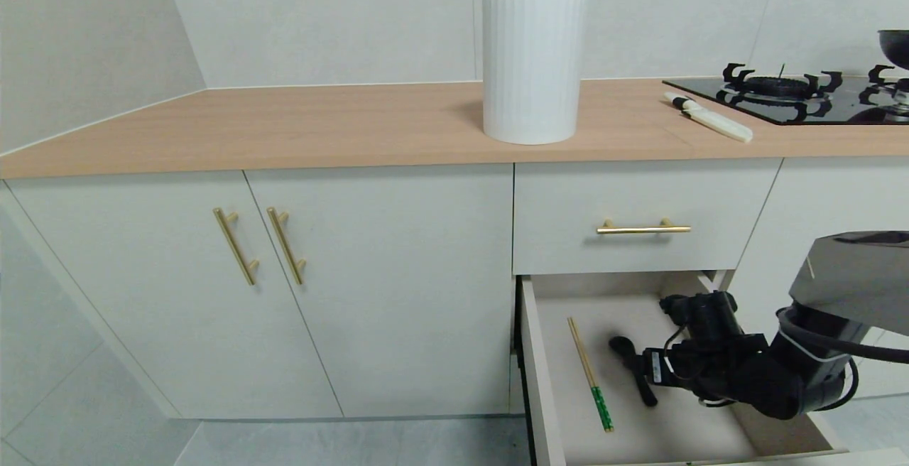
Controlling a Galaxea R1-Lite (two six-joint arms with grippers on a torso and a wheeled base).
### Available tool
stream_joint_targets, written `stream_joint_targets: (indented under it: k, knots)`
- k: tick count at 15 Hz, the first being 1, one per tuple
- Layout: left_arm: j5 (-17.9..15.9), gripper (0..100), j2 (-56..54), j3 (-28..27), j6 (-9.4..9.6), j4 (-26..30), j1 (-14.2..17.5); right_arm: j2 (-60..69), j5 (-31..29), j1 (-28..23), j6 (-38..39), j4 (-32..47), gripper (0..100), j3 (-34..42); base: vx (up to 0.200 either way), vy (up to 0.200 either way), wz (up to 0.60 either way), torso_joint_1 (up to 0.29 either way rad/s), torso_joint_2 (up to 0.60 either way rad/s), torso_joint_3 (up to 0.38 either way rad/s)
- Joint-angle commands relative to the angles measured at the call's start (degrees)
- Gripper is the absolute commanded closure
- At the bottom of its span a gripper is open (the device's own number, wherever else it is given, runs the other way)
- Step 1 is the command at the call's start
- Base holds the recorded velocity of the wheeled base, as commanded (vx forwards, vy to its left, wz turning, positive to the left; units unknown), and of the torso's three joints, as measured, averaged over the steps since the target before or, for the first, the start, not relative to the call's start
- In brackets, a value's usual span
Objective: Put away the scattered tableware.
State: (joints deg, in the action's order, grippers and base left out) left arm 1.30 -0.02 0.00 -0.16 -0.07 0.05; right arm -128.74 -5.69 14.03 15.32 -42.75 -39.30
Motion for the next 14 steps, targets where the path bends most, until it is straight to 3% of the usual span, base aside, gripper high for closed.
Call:
stream_joint_targets:
  k: [1, 8, 11, 14]
  knots:
    - [0.0, 0, 0.0, 0.0, -0.02, 0.0, 0.0, 13.3, -1.2, 1.8, 0.0, 2.7, 0, 4.5, 0.0, 0.0, 0.0, 0.0, 0.0, 0.0]
    - [0.0, 0, 0.0, 0.0, -0.02, 0.0, 0.0, 39.4, -1.4, 4.7, -1.1, 23.2, 0, 8.6, 0.0, 0.0, 0.0, 0.0, 0.0, 0.0]
    - [0.0, 0, 0.0, 0.0, -0.02, 0.0, 0.0, 46.3, -1.3, 7.1, -3.1, 34.5, 0, 6.8, 0.0, 0.0, 0.0, 0.0, 0.0, 0.0]
    - [0.0, 0, 0.0, 0.0, 0.16, 0.1, 0.0, 50.3, -1.3, 8.1, -3.2, 40.6, 0, 4.2, 0.0, 0.0, 0.0, 0.0, 0.0, 0.0]
